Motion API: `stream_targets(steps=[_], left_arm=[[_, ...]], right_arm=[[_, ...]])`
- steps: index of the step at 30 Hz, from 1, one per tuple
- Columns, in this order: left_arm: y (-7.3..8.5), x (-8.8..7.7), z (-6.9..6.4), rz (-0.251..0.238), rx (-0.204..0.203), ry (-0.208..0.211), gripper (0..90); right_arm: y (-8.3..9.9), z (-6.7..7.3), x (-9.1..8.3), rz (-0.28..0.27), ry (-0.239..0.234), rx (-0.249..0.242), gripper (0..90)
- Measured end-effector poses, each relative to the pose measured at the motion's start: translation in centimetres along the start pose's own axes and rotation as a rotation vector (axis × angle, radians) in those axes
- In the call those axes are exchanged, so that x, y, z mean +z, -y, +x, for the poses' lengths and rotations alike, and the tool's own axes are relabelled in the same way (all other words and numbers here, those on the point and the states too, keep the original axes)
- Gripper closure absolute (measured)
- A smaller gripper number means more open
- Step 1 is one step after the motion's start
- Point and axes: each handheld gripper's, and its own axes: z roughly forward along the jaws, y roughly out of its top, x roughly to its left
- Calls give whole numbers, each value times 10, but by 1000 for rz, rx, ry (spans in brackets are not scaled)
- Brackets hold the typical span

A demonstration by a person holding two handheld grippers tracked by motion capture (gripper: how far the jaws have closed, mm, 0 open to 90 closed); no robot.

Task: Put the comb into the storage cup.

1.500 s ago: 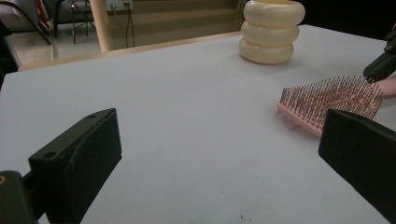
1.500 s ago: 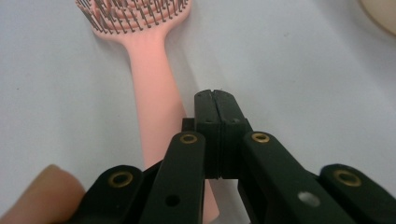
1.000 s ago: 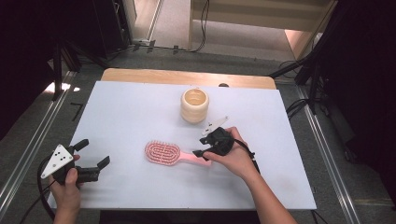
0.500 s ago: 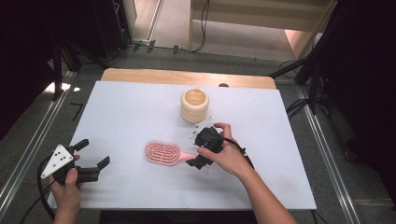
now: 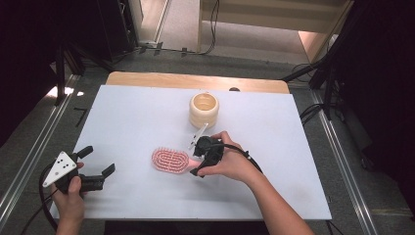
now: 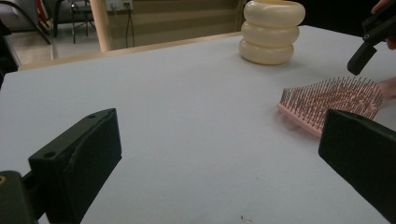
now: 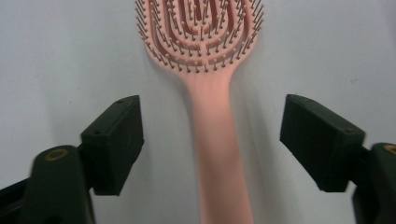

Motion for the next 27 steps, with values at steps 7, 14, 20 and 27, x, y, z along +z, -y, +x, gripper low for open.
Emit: stream_targets(steps=[7,14,20,27], left_arm=[[0,0,0,-1,-1,0,0],[0,0,0,0,-1,1,0],[0,0,0,2,0,0,0],[0,0,0,2,0,0,0]], right_arm=[[-6,4,6,19,51,-17,433],[-10,5,11,69,33,-22,584],[-14,5,15,96,36,-41,619],[-19,6,18,124,37,-54,635]])
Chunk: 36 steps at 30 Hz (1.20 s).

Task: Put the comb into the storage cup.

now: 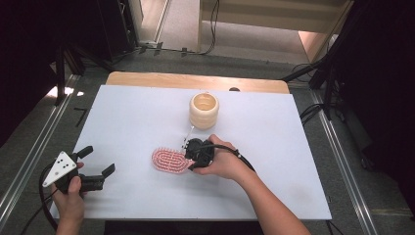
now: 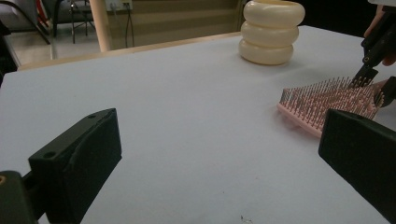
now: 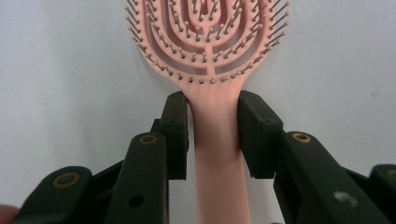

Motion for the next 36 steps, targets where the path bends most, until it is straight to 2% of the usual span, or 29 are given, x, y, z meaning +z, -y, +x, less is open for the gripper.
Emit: stream_targets(steps=[4,5,6,8,11,14,15,16,19,20,23,25,29,31,36], left_arm=[[0,0,0,-1,-1,1,0],[0,0,0,-1,1,2,0],[0,1,0,-1,2,3,0],[0,1,-1,2,1,2,0],[0,1,-1,3,0,3,0],[0,1,-1,3,0,2,0],[0,1,-1,2,0,3,0],[0,0,0,3,1,3,0],[0,1,0,2,1,4,0],[0,1,0,2,1,2,0],[0,0,0,3,0,2,0],[0,0,0,2,-1,2,0],[0,0,0,2,0,2,0],[0,0,0,3,0,1,0],[0,1,0,3,-1,2,0]], right_arm=[[-1,1,2,15,6,-4,637],[-2,3,4,33,15,17,633],[-2,2,5,29,9,23,633],[-2,0,5,24,3,6,632],[-4,2,5,46,13,23,641],[-6,4,5,64,21,8,674],[-7,2,6,51,15,-4,675],[-7,4,5,67,23,14,676],[-7,5,5,71,29,21,678],[-7,6,5,67,27,36,678],[-4,4,4,38,20,29,679],[-2,3,4,30,10,48,679],[0,2,4,-1,10,33,679],[1,3,2,3,8,49,680],[4,1,-1,-39,4,44,679]])
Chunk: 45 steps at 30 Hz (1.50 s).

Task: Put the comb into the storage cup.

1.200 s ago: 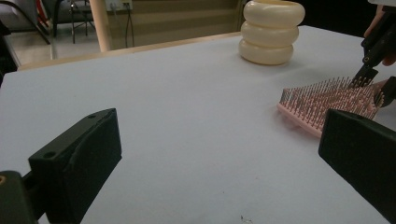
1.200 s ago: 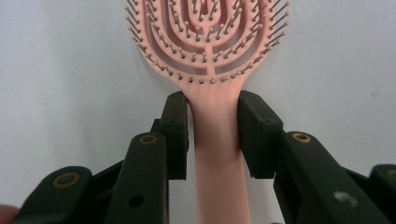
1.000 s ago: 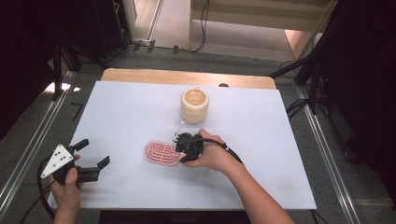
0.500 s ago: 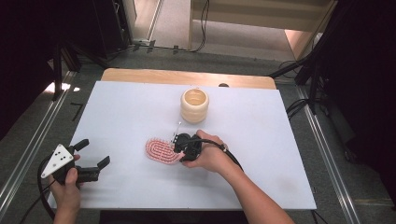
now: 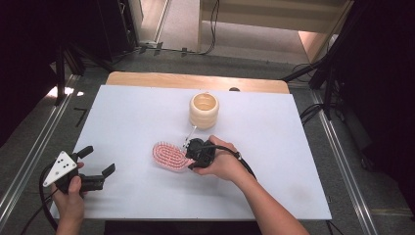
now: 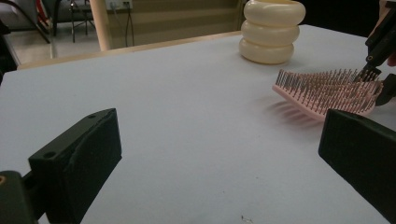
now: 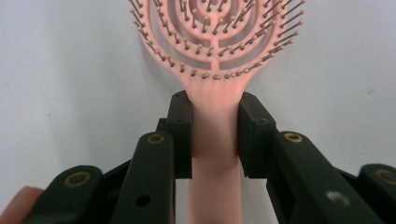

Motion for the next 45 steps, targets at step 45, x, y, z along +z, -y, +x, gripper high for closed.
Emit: stream_targets(steps=[45], left_arm=[[0,0,0,-3,-3,0,0]], right_arm=[[7,-10,-36,-422,-10,107,679]])
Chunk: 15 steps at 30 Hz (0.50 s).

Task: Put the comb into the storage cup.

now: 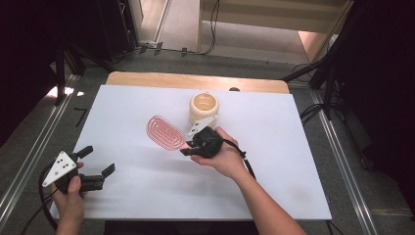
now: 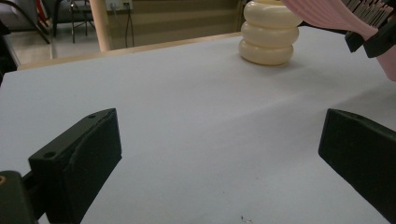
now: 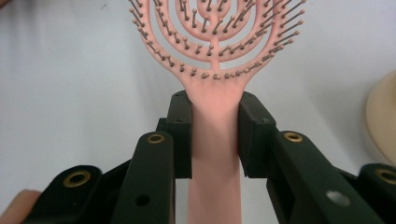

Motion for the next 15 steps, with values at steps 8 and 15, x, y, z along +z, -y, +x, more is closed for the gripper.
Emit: stream_targets(steps=[8,15], left_arm=[[0,0,0,0,0,0,0],[0,0,0,0,-1,0,0]], right_arm=[[0,-1,-4,-55,0,11,679],[-1,-2,-10,-131,17,17,679]])
